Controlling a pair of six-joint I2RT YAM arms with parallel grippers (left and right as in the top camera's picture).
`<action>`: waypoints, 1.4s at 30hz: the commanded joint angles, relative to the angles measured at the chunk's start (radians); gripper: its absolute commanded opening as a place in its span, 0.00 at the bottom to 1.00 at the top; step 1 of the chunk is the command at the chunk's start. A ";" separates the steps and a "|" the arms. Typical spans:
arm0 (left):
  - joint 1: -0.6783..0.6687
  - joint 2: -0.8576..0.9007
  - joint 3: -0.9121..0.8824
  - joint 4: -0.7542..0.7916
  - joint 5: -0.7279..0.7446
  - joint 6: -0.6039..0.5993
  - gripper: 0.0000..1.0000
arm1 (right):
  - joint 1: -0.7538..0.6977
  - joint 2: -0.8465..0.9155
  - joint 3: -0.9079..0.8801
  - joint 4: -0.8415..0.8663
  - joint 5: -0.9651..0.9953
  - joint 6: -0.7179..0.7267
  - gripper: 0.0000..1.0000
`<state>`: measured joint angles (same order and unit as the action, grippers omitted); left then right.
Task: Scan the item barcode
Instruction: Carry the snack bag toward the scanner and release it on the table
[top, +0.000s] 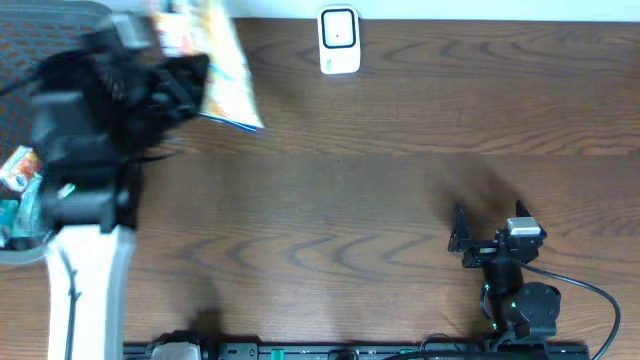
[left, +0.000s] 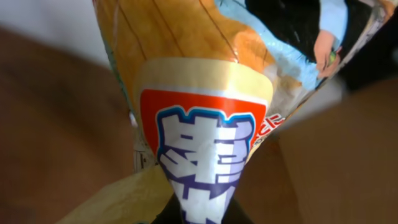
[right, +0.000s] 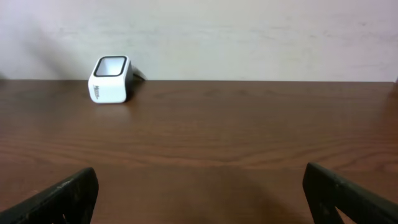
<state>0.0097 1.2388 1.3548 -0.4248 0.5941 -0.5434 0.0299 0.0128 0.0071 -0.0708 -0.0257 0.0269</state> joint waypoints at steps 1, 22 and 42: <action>-0.138 0.106 0.021 -0.029 -0.073 0.015 0.07 | -0.004 -0.003 -0.001 -0.005 0.005 0.010 0.99; -0.513 0.621 0.021 0.038 -0.304 -0.030 0.26 | -0.004 -0.003 -0.001 -0.005 0.005 0.010 0.99; -0.388 0.312 0.033 0.087 -0.289 0.094 0.57 | -0.004 -0.003 -0.001 -0.005 0.005 0.010 0.99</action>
<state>-0.4362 1.6970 1.3548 -0.3405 0.3088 -0.5411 0.0299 0.0128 0.0071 -0.0708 -0.0257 0.0269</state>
